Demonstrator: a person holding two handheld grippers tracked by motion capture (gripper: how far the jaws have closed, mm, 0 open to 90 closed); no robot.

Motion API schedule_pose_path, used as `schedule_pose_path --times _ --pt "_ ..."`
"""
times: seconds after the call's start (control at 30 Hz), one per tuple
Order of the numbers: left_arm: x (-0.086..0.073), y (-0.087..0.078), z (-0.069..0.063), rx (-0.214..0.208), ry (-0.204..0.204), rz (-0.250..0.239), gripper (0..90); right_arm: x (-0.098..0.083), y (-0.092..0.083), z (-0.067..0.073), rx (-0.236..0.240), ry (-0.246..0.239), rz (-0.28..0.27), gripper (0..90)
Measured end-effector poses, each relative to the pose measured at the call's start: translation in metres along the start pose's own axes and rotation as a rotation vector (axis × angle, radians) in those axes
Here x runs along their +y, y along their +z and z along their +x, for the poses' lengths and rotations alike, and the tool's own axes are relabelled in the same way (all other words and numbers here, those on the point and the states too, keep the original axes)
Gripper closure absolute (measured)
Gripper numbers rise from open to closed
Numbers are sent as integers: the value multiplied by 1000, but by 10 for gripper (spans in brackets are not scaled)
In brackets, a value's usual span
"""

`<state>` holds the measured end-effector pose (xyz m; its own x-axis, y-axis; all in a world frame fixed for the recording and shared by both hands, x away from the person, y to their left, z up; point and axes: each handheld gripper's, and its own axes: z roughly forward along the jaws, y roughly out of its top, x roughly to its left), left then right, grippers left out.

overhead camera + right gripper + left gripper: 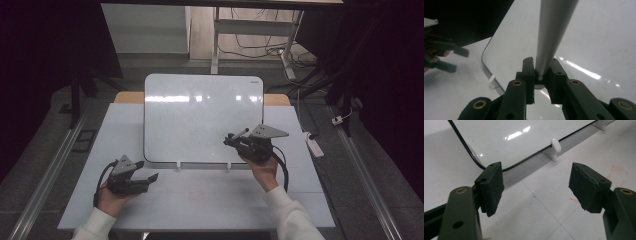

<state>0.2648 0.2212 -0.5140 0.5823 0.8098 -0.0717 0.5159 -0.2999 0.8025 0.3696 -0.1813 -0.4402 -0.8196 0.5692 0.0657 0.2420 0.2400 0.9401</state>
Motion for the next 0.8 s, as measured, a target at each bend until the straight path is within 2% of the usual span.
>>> schedule_pose_path --times 0.23,0.53,0.67,0.8 --pt "0 -2 2 3 -2 -11 285 -15 -7 9 53 17 48 778" --pt "2 -4 0 7 8 -37 293 -31 -8 23 102 10 114 778" --pt "10 -8 -8 23 41 -65 294 -30 -4 27 125 9 116 778" --pt "26 -8 -21 -1 88 -94 293 -31 1 31 145 15 118 777"
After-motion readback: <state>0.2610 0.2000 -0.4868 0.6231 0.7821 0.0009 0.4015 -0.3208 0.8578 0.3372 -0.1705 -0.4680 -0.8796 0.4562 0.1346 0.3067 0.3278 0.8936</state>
